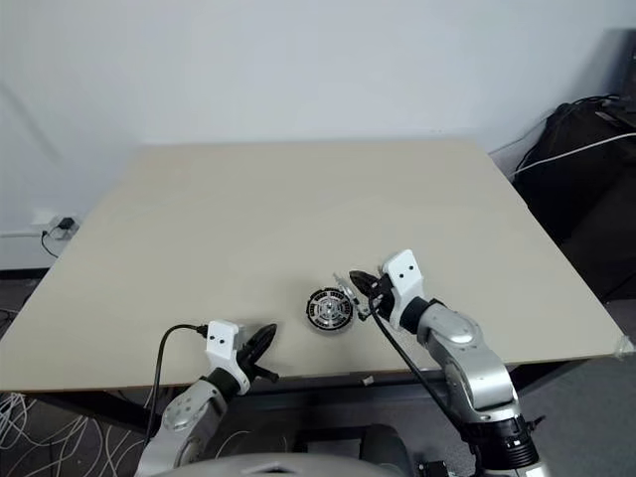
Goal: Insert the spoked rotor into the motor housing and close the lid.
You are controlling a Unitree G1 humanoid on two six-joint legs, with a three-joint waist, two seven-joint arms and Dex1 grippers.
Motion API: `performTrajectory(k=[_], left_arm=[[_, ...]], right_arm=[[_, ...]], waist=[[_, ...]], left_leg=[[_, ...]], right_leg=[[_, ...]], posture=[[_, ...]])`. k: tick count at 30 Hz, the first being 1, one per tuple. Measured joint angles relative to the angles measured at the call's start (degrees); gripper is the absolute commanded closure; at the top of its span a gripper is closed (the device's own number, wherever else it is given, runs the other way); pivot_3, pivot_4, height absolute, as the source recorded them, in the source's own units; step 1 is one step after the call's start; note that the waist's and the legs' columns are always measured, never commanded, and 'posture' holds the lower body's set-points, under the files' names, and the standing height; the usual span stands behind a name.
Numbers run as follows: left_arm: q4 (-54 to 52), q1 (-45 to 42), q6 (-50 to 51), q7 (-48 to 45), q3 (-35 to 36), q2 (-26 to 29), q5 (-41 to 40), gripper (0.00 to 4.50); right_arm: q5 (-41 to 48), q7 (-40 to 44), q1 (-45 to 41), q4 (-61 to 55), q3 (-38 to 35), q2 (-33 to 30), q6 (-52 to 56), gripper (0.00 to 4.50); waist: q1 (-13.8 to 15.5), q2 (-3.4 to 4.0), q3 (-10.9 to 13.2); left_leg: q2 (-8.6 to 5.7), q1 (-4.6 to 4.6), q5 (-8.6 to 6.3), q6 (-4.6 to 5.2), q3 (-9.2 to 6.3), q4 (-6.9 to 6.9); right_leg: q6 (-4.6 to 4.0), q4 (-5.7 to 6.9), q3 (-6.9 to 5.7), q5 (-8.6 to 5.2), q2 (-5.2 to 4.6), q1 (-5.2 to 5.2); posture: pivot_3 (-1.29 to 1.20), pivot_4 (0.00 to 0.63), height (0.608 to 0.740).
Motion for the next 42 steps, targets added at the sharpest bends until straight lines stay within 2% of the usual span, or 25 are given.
performTrajectory(k=[7,24,42], left_arm=[[0.0,0.0,-0.2,0.0,0.0,0.0,0.0,4.50],[0.3,0.0,-0.7,0.5,0.1,-0.1,0.0,4.50],[1.9,-0.1,-1.8,0.5,0.2,0.0,0.0,4.50]], right_arm=[[-0.9,-0.5,-0.3,1.4,1.8,0.8,1.9,4.49],[-1.9,-1.0,-4.8,7.8,5.6,7.6,1.8,4.49],[-3.6,-3.1,-7.6,23.2,5.6,14.6,-2.7,4.49]], waist=[[0.0,-0.01,0.0],[-0.2,0.01,0.0],[-0.8,0.20,-0.2]], left_leg=[[-0.01,0.01,0.00,0.00,0.03,0.03],[-0.01,0.06,0.00,0.00,0.03,0.02],[-0.01,0.17,0.01,-0.01,0.03,0.02]], right_leg=[[0.15,-0.01,0.02,-0.11,-0.01,0.03],[-0.02,0.02,0.02,0.03,0.01,0.04],[-0.04,0.08,0.03,0.05,0.04,0.10]], posture=[[0.00,0.000,0.740],[0.00,0.000,0.740],[0.00,0.000,0.740]])
